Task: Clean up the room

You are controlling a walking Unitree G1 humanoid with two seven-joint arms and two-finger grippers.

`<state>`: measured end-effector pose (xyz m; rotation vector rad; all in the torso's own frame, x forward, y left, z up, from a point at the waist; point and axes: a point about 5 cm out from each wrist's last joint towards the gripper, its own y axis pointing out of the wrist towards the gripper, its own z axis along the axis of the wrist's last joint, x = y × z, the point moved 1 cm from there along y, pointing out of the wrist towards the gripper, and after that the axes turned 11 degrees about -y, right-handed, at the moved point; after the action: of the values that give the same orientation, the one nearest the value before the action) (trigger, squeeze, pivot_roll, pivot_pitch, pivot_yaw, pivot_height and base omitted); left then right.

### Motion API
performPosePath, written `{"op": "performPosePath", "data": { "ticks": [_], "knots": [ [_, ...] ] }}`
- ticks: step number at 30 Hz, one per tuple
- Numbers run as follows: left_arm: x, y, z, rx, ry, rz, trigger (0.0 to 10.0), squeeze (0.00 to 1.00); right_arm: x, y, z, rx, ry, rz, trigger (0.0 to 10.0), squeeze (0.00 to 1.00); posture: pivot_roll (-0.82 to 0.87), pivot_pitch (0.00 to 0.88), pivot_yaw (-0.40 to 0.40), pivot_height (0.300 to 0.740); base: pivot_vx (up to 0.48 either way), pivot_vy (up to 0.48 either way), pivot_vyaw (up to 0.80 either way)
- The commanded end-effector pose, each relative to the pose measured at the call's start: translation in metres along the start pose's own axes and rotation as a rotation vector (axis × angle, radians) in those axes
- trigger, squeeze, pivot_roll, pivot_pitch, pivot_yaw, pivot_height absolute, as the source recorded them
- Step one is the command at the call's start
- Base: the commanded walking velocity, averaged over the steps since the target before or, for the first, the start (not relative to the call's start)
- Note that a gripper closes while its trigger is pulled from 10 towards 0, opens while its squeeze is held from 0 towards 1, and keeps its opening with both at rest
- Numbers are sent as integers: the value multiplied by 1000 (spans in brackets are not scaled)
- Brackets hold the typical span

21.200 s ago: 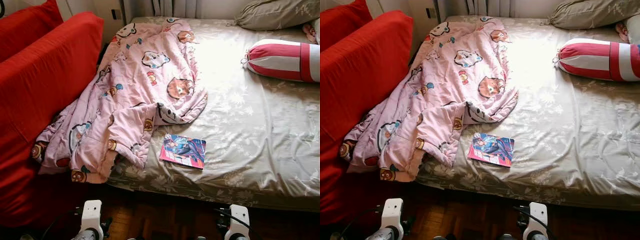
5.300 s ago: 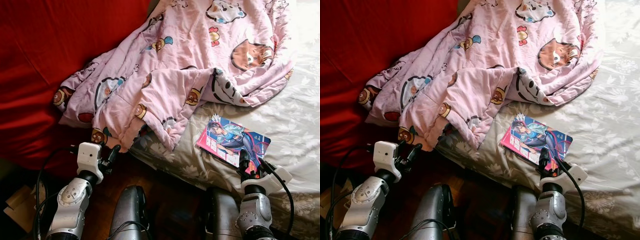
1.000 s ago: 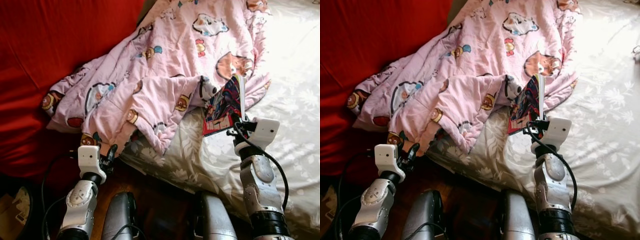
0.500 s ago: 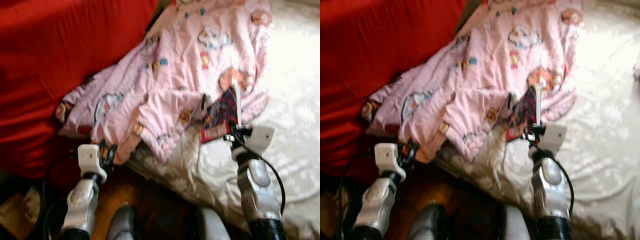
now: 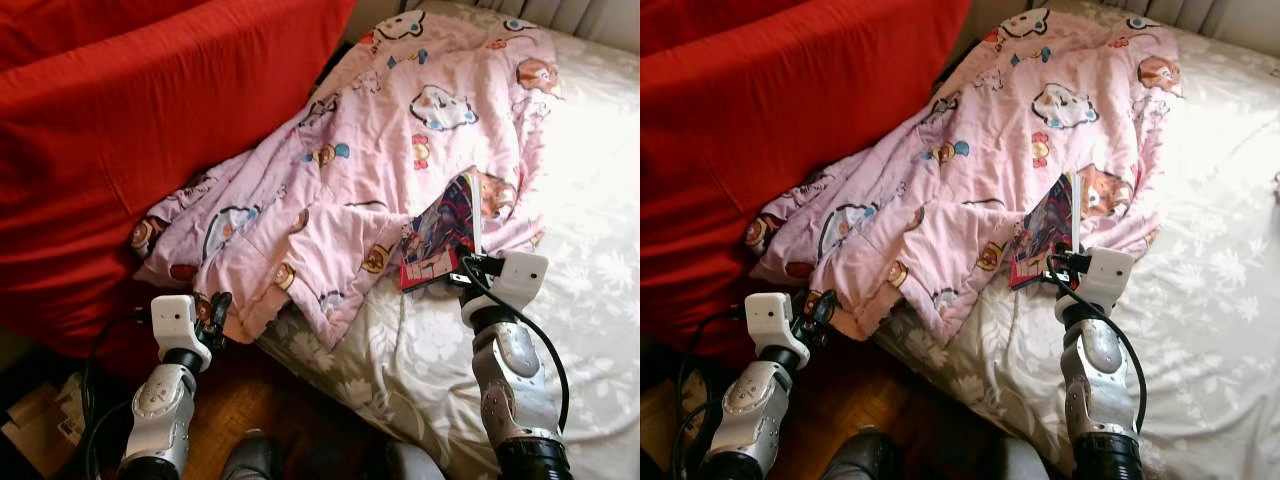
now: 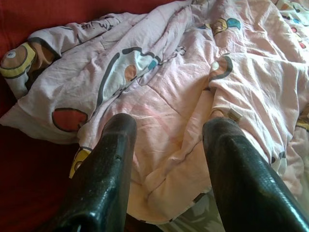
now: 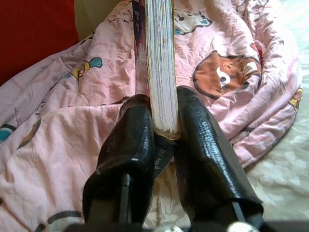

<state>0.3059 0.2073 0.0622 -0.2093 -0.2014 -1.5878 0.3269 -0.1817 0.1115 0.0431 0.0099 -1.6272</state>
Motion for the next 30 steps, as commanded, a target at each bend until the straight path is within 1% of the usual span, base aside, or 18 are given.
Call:
{"op": "performPosePath", "data": {
  "ticks": [1, 9, 13, 23, 25, 30],
  "knots": [
    [-8, -9, -8, -26, 12, 21, 10000, 0, 1, 0, 9, 29, 5, -10, 10000, 0, -6, 194, -24, 701, 0, 0, 0],
    [-8, -8, -7, -21, 18, 15, 10000, 0, 0, -2, 8, 26, 21, -9, 10000, 0, -4, 204, -20, 701, 0, -397, -774],
    [-8, -7, -6, -17, 20, 13, 10000, 0, 0, -3, 8, 25, 32, -27, 10000, 0, 0, 208, -17, 701, 0, -426, -759],
    [-10, -7, -5, -15, 23, 15, 10000, 0, -6, -3, 8, 27, 50, -25, 10000, 0, 1, 213, -15, 701, 0, -425, -752],
    [-10, -7, -5, -17, 23, 15, 10000, 0, -8, -4, 8, 25, 31, -13, 10000, 0, 0, 215, -12, 701, 0, -405, -750],
    [-12, -7, -4, -16, 15, 23, 10000, 0, -6, -4, 5, 22, 45, -31, 10000, 0, 2, 217, -12, 701, 0, 0, 0]
  ]
}}
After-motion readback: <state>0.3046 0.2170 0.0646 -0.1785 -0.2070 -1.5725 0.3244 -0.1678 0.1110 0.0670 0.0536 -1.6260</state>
